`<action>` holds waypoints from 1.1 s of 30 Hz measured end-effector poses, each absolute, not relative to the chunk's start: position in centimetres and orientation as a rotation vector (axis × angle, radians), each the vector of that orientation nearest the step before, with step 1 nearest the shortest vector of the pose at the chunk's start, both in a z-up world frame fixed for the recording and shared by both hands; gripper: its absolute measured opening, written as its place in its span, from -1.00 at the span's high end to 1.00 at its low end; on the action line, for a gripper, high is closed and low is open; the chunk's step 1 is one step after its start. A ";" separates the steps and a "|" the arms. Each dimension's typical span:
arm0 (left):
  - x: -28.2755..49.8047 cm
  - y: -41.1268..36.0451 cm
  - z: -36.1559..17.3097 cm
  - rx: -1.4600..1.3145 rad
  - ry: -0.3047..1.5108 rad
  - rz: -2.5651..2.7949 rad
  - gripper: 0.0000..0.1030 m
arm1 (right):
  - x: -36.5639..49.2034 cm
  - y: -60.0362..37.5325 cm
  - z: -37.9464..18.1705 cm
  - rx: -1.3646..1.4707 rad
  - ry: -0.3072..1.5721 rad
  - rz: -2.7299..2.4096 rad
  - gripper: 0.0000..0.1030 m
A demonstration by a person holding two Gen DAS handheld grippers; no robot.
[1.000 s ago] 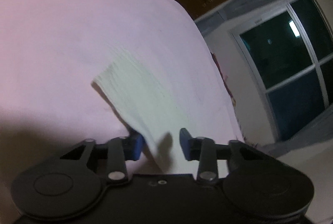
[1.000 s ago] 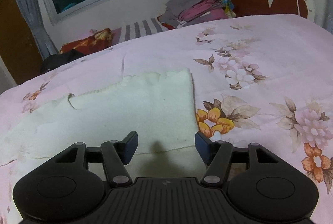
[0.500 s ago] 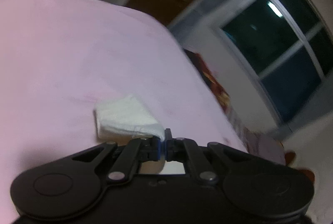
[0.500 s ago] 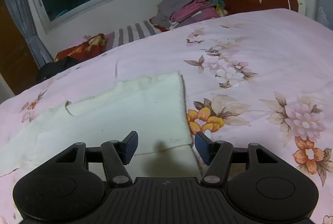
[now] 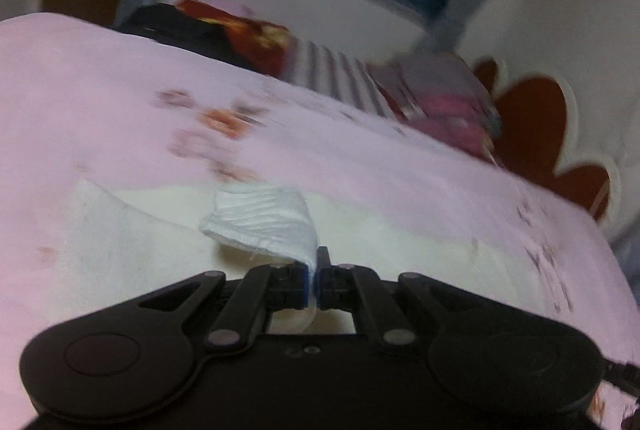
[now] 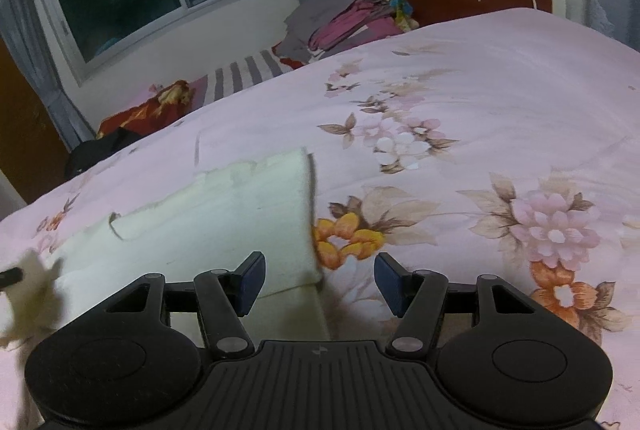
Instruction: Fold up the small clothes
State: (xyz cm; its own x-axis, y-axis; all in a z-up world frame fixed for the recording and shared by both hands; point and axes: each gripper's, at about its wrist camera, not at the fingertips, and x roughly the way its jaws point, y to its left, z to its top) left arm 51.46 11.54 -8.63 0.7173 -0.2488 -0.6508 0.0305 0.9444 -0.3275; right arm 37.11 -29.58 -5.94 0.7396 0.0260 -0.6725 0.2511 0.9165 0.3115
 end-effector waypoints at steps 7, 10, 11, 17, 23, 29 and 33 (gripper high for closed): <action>50.9 5.3 -10.3 -0.205 0.803 -0.270 0.95 | 36.4 -31.7 -5.9 0.433 0.722 -0.156 -0.18; 51.5 2.8 -10.7 -0.188 0.822 -0.294 0.95 | 36.4 -32.2 -5.9 0.437 0.722 -0.158 -0.18; 51.6 2.1 -11.0 -0.180 0.829 -0.301 0.95 | 36.4 -32.4 -5.9 0.440 0.723 -0.160 -0.18; 51.4 -1.4 -12.9 -0.161 0.906 -0.363 0.56 | 36.5 -32.9 -5.7 0.484 0.730 -0.138 -0.19; 48.8 0.4 -11.3 -0.172 0.823 -0.382 -0.23 | 38.2 -30.7 -4.8 0.502 0.729 -0.043 -0.19; 44.3 9.9 -9.5 -0.200 0.771 -0.138 -0.16 | 41.7 -25.3 -5.4 0.542 0.759 0.141 -0.19; 42.6 15.5 -10.6 -0.280 0.799 -0.040 -0.08 | 44.3 -22.0 -7.4 0.543 0.835 0.192 -0.18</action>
